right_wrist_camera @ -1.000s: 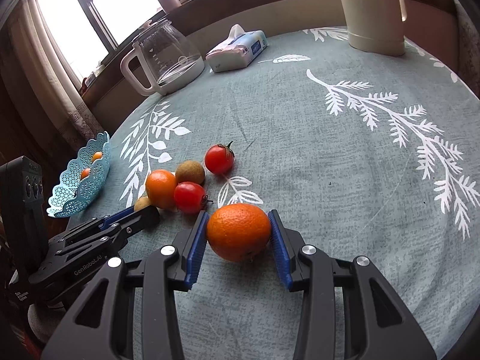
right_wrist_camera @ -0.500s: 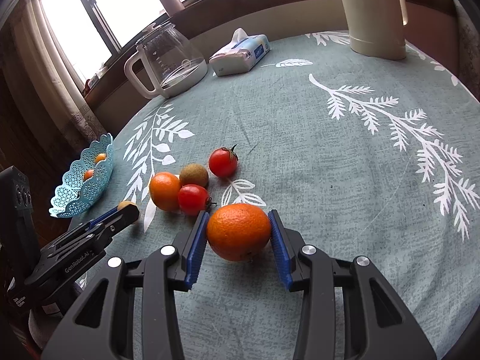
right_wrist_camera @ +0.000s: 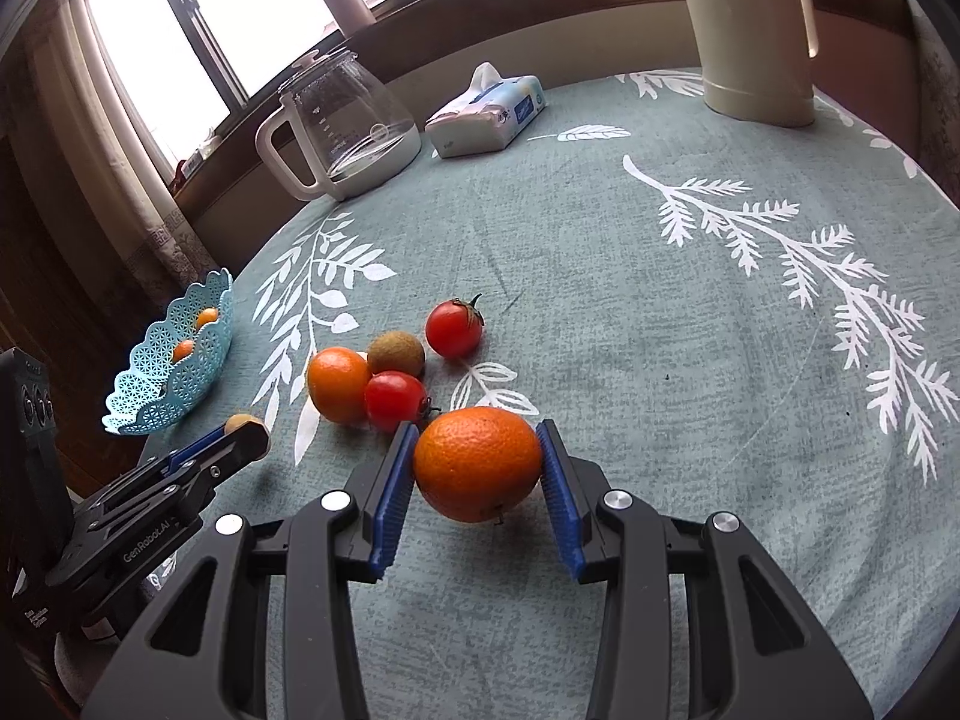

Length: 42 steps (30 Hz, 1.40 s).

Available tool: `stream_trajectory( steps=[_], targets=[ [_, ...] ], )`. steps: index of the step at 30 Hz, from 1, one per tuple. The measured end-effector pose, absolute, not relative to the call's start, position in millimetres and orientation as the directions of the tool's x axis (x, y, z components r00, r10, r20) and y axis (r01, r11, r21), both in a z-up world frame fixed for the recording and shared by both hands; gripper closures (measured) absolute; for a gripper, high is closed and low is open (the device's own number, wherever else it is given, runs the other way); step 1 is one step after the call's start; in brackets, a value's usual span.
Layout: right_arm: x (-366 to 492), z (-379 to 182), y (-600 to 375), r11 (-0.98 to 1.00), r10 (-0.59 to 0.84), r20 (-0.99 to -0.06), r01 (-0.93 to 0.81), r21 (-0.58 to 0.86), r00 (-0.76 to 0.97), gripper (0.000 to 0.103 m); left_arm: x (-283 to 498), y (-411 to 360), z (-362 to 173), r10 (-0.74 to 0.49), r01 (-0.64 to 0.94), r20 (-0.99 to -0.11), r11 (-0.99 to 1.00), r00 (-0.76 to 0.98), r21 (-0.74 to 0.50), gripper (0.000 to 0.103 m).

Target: Organize fruits

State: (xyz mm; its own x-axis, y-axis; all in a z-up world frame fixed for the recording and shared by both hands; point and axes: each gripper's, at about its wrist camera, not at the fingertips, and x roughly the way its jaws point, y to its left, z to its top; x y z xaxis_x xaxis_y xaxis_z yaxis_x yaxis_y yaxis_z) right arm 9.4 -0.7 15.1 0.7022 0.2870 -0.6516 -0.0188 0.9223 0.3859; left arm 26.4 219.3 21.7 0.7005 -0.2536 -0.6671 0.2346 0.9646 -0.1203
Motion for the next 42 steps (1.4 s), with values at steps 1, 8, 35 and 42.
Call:
stream_trajectory(
  steps=[1,8,35,42],
  targets=[
    [10,15,-1,0.922,0.287,-0.652,-0.018,0.386,0.702,0.062,26,219,22,-0.253,0.234,-0.667,0.965,0.701,-0.12,0.077],
    [9,15,-1,0.922,0.287,-0.652,-0.018,0.386,0.702,0.062,21,223,26,-0.237,0.223,-0.66,0.969,0.713,-0.107,0.077],
    [10,15,0,0.923,0.286,-0.653,-0.018,0.385,0.701,0.062,11,317,73,-0.038,-0.027,-0.549,0.994,0.835,-0.11,0.077],
    [9,14,0,0.922,0.285,-0.653,-0.015,0.387,0.701,0.062,6,330,75,-0.015,-0.053,-0.545,0.993,0.838,-0.11,0.077]
  ],
)
